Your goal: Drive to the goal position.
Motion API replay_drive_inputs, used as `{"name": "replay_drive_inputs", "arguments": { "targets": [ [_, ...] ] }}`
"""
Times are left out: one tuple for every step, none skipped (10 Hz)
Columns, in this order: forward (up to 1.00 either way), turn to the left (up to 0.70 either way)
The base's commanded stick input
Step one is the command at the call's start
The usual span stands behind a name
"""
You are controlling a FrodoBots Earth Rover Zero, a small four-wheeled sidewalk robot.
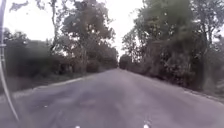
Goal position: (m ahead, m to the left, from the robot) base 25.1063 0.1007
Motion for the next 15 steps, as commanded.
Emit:
{"name": "replay_drive_inputs", "arguments": {
  "targets": [
    [0.70, 0.00],
    [0.70, 0.00],
    [0.70, 0.00],
    [0.70, 0.00],
    [0.70, 0.00],
    [0.70, 0.00],
    [0.70, 0.00],
    [0.70, 0.00],
    [0.70, 0.00],
    [0.70, 0.00],
    [0.70, 0.00],
    [0.70, 0.00],
    [0.70, 0.00],
    [0.70, 0.00],
    [0.70, 0.00]
  ]
}}
